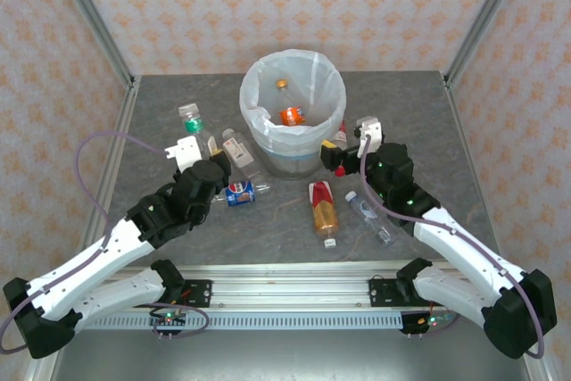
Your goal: Put the plastic bottles in the bin
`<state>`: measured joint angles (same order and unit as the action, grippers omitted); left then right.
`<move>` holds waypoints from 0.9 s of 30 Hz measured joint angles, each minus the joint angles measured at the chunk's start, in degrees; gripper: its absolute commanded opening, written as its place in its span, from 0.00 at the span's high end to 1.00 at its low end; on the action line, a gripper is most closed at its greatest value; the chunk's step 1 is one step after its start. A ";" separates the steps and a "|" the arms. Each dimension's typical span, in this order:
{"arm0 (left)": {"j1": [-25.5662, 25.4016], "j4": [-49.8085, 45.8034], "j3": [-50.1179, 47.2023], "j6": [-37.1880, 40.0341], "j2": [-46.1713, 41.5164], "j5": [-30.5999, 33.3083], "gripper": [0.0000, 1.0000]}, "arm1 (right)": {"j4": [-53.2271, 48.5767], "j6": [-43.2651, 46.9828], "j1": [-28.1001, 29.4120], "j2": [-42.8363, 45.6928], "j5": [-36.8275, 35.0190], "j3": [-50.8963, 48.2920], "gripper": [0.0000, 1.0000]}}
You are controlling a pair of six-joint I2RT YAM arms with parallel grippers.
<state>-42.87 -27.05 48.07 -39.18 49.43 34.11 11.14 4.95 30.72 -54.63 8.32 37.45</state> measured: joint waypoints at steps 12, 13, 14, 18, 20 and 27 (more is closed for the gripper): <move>11.08 10.23 6.95 3.87 6.27 -3.67 0.46 | 3.98 -0.46 0.00 -1.42 0.00 0.00 0.01; 11.32 10.99 7.65 4.57 6.62 -4.04 0.46 | 4.04 -0.46 0.00 -1.42 0.00 0.00 0.01; 11.69 11.80 8.44 5.03 7.02 -4.61 0.46 | 4.15 -0.55 0.00 -1.42 0.00 0.00 0.01; 12.66 14.97 11.50 7.34 9.07 -6.97 0.46 | 4.33 -0.68 0.00 -1.42 0.00 0.00 0.01; 12.66 16.44 13.51 8.52 10.60 -8.48 0.46 | 4.33 -0.74 0.00 -1.40 0.00 0.00 0.01; 12.66 20.46 24.68 13.00 19.56 -15.72 0.47 | 4.28 -1.20 0.00 -0.50 -0.04 0.00 0.01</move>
<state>-30.22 -6.59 72.75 -26.17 68.99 18.39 15.42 3.75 30.72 -55.13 8.27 37.45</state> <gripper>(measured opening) 0.536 0.992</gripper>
